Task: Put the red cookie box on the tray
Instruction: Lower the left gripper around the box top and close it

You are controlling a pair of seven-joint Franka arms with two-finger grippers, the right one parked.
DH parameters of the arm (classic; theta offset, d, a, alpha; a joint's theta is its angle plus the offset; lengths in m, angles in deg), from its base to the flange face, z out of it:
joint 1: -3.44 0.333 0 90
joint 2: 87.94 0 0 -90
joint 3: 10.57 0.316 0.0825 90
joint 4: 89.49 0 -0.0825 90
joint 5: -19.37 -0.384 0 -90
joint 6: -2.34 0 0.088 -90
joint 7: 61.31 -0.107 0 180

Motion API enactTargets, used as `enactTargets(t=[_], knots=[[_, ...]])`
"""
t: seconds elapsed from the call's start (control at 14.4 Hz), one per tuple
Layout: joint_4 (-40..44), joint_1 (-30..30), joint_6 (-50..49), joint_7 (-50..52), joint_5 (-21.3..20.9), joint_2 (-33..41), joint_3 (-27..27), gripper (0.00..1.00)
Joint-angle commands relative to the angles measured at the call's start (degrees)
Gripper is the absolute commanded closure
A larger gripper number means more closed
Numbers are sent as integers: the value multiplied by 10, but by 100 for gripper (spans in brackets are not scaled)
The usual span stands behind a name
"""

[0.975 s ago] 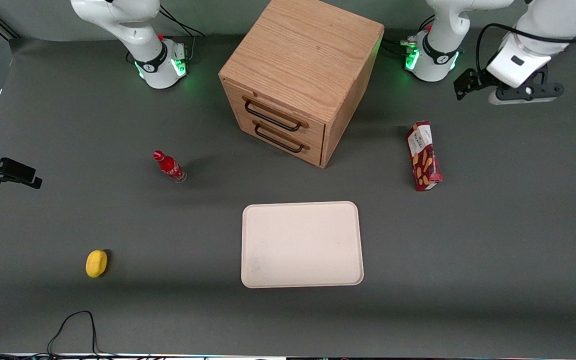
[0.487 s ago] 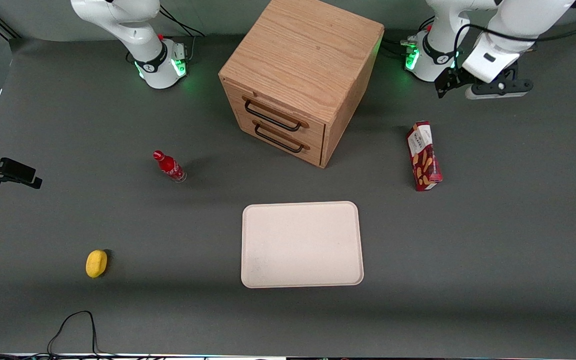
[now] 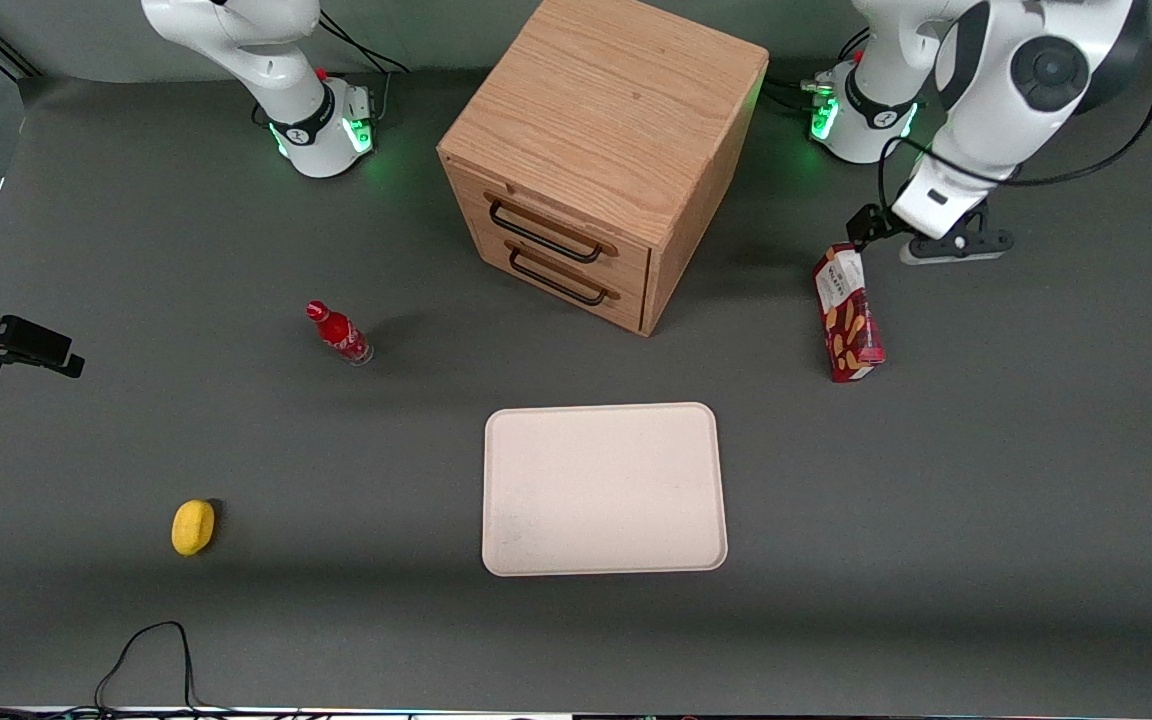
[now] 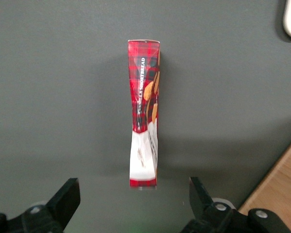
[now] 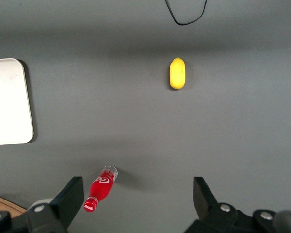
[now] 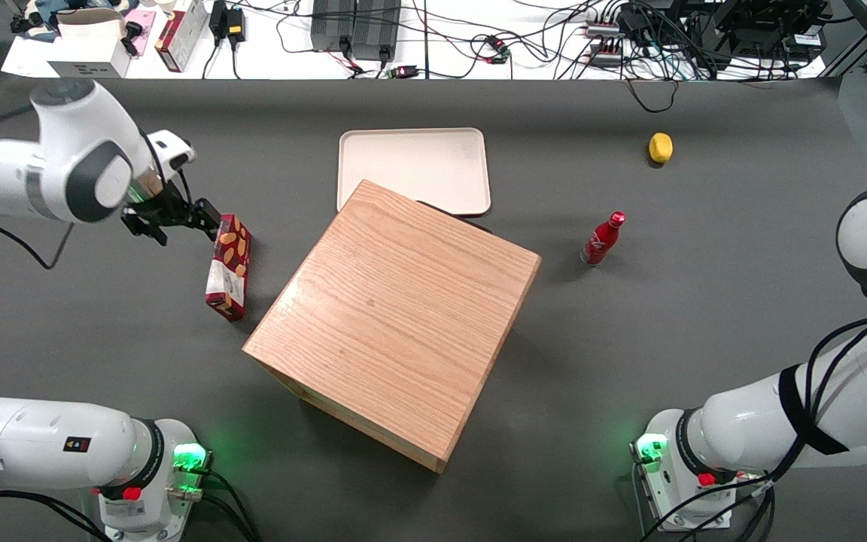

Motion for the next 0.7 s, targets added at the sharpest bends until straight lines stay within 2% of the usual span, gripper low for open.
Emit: enactTargets(t=[0.0,0.42,0.63], knots=[[-17,0,77,1,6,-60,1,0],[-36,-2,219,2,6,-155,1,0],[-34,0,245,1,0,-185,1,0]])
